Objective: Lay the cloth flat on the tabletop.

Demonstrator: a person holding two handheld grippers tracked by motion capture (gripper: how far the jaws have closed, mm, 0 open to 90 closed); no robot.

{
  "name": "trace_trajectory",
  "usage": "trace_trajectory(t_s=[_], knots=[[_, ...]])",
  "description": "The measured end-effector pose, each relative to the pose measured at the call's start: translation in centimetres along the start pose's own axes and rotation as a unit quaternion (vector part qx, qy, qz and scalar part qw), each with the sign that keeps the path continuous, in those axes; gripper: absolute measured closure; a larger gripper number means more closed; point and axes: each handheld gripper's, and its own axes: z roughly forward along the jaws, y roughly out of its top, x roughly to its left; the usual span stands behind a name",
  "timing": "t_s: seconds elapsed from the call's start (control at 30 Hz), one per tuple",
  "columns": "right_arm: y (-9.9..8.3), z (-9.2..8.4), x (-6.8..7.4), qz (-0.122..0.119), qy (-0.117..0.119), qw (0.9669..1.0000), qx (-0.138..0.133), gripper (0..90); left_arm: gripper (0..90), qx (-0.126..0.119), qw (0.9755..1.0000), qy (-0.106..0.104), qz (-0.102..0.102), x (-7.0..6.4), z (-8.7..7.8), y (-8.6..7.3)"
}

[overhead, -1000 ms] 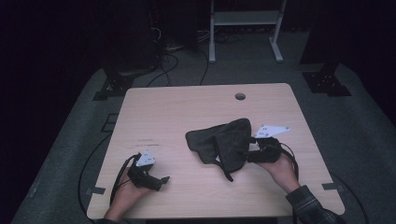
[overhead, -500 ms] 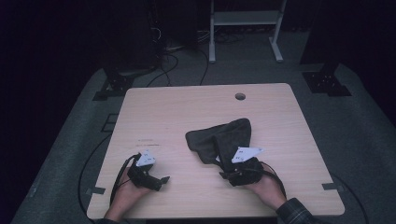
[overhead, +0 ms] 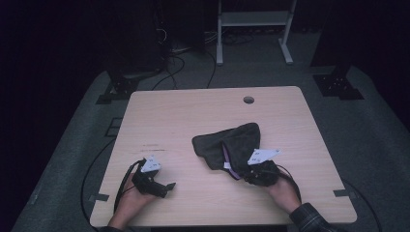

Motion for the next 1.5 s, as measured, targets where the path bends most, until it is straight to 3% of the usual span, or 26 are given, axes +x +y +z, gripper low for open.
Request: trace_trajectory(t_s=[0.07,0.17,0.47,0.6,0.63,0.67,0.77,0.8,0.83,0.87,1.0,1.13,1.2,1.37,1.5], knots=[[-0.1,-1.0,-0.9,0.011,-0.005,0.9999,-0.01,83.9,0.0,0.0,1.0,0.0,0.0,0.0,0.0,0.0],[-0.1,-1.6,-1.5,0.021,-0.012,0.9995,-0.019,85.3,0.0,0.0,1.0,0.0,0.0,0.0,0.0,0.0],[-1.0,-3.9,-4.9,0.052,-0.073,0.9957,-0.023,87.3,0.0,0.007,1.0,-0.003,-0.005,-0.2,0.1,0.4],[-2.4,-5.1,-7.9,0.081,-0.118,0.9896,-0.006,87.4,0.0,0.001,0.9999,-0.013,0.001,-0.8,0.2,1.0],[-2.4,-5.1,-7.9,0.081,-0.118,0.9896,-0.006,87.4,0.0,0.001,0.9999,-0.013,0.001,-0.8,0.2,1.0],[-3.2,-5.5,-9.1,0.096,-0.132,0.9866,0.0,87.5,0.0,-0.006,0.9998,-0.02,0.003,-1.2,0.2,1.3],[-4.0,-5.8,-10.3,0.109,-0.143,0.9836,0.008,87.4,0.0,-0.015,0.9995,-0.027,0.008,-1.7,0.2,1.8],[-4.9,-5.9,-11.3,0.126,-0.149,0.9806,0.02,87.4,0.0,-0.023,0.9992,-0.032,0.006,-2.0,0.3,2.1],[-4.9,-5.9,-11.3,0.126,-0.149,0.9806,0.02,87.4,0.0,-0.03,0.9988,-0.037,0.009,-2.3,0.3,2.5],[-5.7,-5.9,-12.2,0.144,-0.146,0.9783,0.028,87.4,0.0,-0.043,0.9979,-0.046,0.014,-3.3,0.5,3.4],[-5.9,-5.7,-12.4,0.151,-0.142,0.9777,0.03,87.4,0.0,-0.042,0.9962,-0.065,0.039,-4.9,1.3,4.9],[-5.3,-5.5,-11.7,0.129,-0.145,0.9803,0.036,87.3,7.2,-0.048,0.9905,-0.107,0.072,-7.4,3.1,7.5],[-5.2,-5.4,-11.5,0.125,-0.143,0.9811,0.036,87.3,7.5,-0.046,0.9892,-0.112,0.083,-8.1,3.8,8.4],[-5.1,-5.4,-11.5,0.125,-0.141,0.9815,0.035,87.2,10.7,-0.038,0.9882,-0.102,0.108,-8.9,5.7,9.8],[-5.1,-5.5,-11.4,0.122,-0.137,0.9825,0.031,87.2,20.2,-0.027,0.9882,-0.085,0.124,-8.9,7.5,10.9]])
